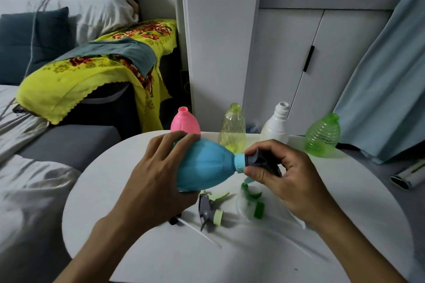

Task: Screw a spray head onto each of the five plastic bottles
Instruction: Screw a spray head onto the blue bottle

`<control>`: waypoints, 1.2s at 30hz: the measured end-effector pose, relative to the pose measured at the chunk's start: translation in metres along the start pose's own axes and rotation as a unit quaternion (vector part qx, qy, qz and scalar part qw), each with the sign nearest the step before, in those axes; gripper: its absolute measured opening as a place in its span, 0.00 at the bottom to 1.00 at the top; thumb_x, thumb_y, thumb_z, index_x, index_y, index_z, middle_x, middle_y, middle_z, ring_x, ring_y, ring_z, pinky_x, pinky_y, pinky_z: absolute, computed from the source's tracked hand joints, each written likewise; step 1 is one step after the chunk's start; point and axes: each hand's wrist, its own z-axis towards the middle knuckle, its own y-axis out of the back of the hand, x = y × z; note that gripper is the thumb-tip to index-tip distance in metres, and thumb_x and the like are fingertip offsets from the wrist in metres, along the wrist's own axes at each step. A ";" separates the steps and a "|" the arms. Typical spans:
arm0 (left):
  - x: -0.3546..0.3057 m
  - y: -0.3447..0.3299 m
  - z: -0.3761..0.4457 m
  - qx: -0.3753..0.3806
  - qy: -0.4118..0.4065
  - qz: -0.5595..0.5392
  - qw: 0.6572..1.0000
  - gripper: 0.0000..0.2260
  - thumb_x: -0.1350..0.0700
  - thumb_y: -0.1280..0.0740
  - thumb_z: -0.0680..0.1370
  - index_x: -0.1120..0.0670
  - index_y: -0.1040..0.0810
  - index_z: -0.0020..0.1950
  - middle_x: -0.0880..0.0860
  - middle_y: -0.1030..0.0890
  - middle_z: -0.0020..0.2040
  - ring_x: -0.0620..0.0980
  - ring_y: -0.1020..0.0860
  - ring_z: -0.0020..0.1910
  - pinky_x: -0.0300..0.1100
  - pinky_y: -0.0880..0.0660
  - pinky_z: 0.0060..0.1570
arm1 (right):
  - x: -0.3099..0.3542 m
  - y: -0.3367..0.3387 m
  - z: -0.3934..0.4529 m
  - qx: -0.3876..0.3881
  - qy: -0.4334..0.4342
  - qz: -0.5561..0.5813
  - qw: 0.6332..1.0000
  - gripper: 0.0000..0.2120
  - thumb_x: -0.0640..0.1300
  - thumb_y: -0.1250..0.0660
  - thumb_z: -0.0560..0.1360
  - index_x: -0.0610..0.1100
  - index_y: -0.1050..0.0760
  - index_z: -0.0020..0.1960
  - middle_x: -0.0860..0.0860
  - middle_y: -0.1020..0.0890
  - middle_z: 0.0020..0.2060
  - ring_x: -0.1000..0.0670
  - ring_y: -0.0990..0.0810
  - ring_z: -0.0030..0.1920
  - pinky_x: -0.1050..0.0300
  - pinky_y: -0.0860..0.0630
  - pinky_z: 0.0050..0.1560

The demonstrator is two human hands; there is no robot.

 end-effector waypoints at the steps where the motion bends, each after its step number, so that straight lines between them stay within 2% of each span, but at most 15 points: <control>1: 0.000 0.000 -0.001 -0.001 0.000 0.001 1.000 0.41 0.49 0.20 0.60 0.54 0.30 0.71 0.54 0.26 0.66 0.57 0.29 0.63 0.52 0.24 0.56 | 0.001 0.000 -0.001 -0.007 -0.007 0.005 1.000 0.14 0.48 0.24 0.67 0.55 0.21 0.51 0.56 0.15 0.43 0.57 0.17 0.44 0.69 0.24 0.46; 5: 0.000 0.000 -0.002 -0.007 -0.009 0.004 1.000 0.41 0.48 0.21 0.61 0.54 0.30 0.71 0.54 0.27 0.66 0.57 0.30 0.63 0.51 0.26 0.57 | 0.006 -0.001 -0.005 -0.027 -0.035 0.037 0.998 0.20 0.53 0.25 0.68 0.57 0.29 0.56 0.48 0.14 0.35 0.52 0.17 0.32 0.61 0.20 0.37; 8: 0.000 -0.002 -0.003 -0.004 -0.009 0.008 1.000 0.41 0.49 0.20 0.60 0.54 0.31 0.71 0.53 0.27 0.66 0.56 0.30 0.63 0.51 0.26 0.57 | 0.008 -0.004 -0.006 -0.029 -0.046 0.041 0.998 0.13 0.51 0.26 0.70 0.52 0.28 0.48 0.46 0.16 0.30 0.49 0.18 0.28 0.58 0.22 0.32; 11: 0.001 -0.002 -0.003 0.001 0.001 -0.009 1.000 0.42 0.49 0.19 0.60 0.53 0.31 0.71 0.53 0.27 0.67 0.56 0.30 0.64 0.52 0.25 0.57 | 0.010 0.000 -0.004 -0.024 -0.061 0.111 0.992 0.04 0.46 0.35 0.76 0.47 0.25 0.45 0.45 0.16 0.31 0.46 0.17 0.31 0.54 0.21 0.35; 13: 0.002 0.000 -0.002 -0.004 0.013 -0.030 0.999 0.43 0.50 0.19 0.59 0.52 0.31 0.71 0.52 0.28 0.67 0.56 0.30 0.64 0.52 0.26 0.57 | 0.011 0.008 -0.002 0.003 -0.069 0.145 0.987 0.10 0.41 0.42 0.76 0.45 0.22 0.48 0.45 0.14 0.37 0.45 0.15 0.39 0.56 0.21 0.42; 15: 0.004 0.002 -0.001 -0.011 0.022 -0.042 0.999 0.43 0.50 0.18 0.59 0.52 0.31 0.71 0.52 0.28 0.67 0.56 0.29 0.63 0.51 0.26 0.57 | 0.011 0.014 -0.001 0.037 -0.077 0.152 0.985 0.15 0.37 0.42 0.74 0.47 0.20 0.52 0.45 0.13 0.42 0.48 0.16 0.44 0.58 0.23 0.46; 17: 0.003 0.004 0.000 -0.012 0.027 -0.048 0.998 0.43 0.50 0.18 0.58 0.53 0.31 0.71 0.52 0.28 0.67 0.56 0.29 0.62 0.51 0.26 0.57 | 0.010 0.013 -0.001 0.051 -0.069 0.146 0.986 0.13 0.36 0.36 0.73 0.48 0.19 0.53 0.48 0.12 0.43 0.53 0.16 0.44 0.64 0.24 0.45; 19: 0.002 0.004 0.000 -0.014 0.029 -0.048 0.998 0.44 0.51 0.18 0.58 0.53 0.31 0.71 0.52 0.27 0.66 0.56 0.29 0.62 0.51 0.26 0.57 | 0.009 0.010 -0.001 0.040 -0.056 0.121 0.990 0.10 0.38 0.31 0.73 0.49 0.18 0.51 0.48 0.12 0.41 0.54 0.15 0.41 0.66 0.23 0.42; 22: 0.001 0.002 -0.001 -0.021 0.036 -0.044 0.998 0.44 0.51 0.18 0.58 0.54 0.31 0.71 0.53 0.27 0.66 0.56 0.29 0.62 0.51 0.26 0.56 | 0.006 0.006 -0.002 0.011 -0.060 0.097 0.993 0.02 0.46 0.29 0.74 0.51 0.18 0.46 0.46 0.15 0.30 0.54 0.19 0.29 0.65 0.25 0.34; 24: 0.000 -0.001 -0.002 -0.031 0.041 -0.034 0.998 0.43 0.51 0.18 0.59 0.54 0.31 0.71 0.54 0.27 0.66 0.57 0.30 0.62 0.52 0.25 0.55 | 0.002 0.003 -0.003 -0.015 -0.071 0.085 0.994 0.07 0.52 0.27 0.72 0.49 0.19 0.43 0.47 0.19 0.24 0.54 0.24 0.25 0.64 0.27 0.29; 26: -0.002 -0.005 -0.002 -0.045 0.050 -0.026 0.997 0.43 0.51 0.18 0.59 0.56 0.30 0.71 0.56 0.26 0.66 0.58 0.30 0.62 0.53 0.25 0.55 | 0.000 -0.002 -0.003 -0.051 -0.078 0.082 0.992 0.13 0.57 0.28 0.70 0.46 0.20 0.39 0.49 0.22 0.22 0.54 0.27 0.23 0.65 0.29 0.27; 29: -0.007 -0.012 -0.002 -0.049 0.072 -0.044 0.995 0.44 0.51 0.17 0.58 0.56 0.30 0.71 0.56 0.26 0.65 0.57 0.30 0.61 0.52 0.25 0.54 | 0.002 -0.014 0.000 -0.120 -0.080 0.098 0.985 0.16 0.60 0.29 0.70 0.48 0.19 0.37 0.50 0.18 0.27 0.56 0.24 0.27 0.65 0.28 0.28; 32: -0.018 -0.020 -0.005 -0.027 0.112 -0.122 0.986 0.44 0.45 0.20 0.58 0.49 0.33 0.71 0.50 0.27 0.63 0.50 0.29 0.57 0.45 0.25 0.51 | 0.004 -0.023 0.001 -0.185 -0.074 0.125 0.972 0.17 0.63 0.36 0.74 0.53 0.15 0.44 0.53 0.13 0.40 0.54 0.17 0.40 0.60 0.22 0.36; 34: -0.027 -0.026 -0.005 -0.023 0.169 -0.223 0.960 0.42 0.40 0.22 0.57 0.42 0.34 0.69 0.44 0.26 0.59 0.46 0.26 0.54 0.42 0.23 0.49 | 0.006 -0.027 0.000 -0.187 -0.052 0.150 0.970 0.18 0.60 0.41 0.78 0.54 0.15 0.50 0.53 0.13 0.48 0.50 0.16 0.49 0.53 0.20 0.45; 36: -0.034 -0.031 -0.003 -0.018 0.221 -0.350 0.910 0.39 0.42 0.20 0.56 0.39 0.30 0.65 0.42 0.22 0.55 0.43 0.21 0.51 0.43 0.19 0.47 | 0.009 -0.035 -0.001 -0.170 -0.024 0.152 0.973 0.14 0.54 0.39 0.79 0.53 0.15 0.52 0.54 0.13 0.51 0.51 0.17 0.55 0.56 0.21 0.51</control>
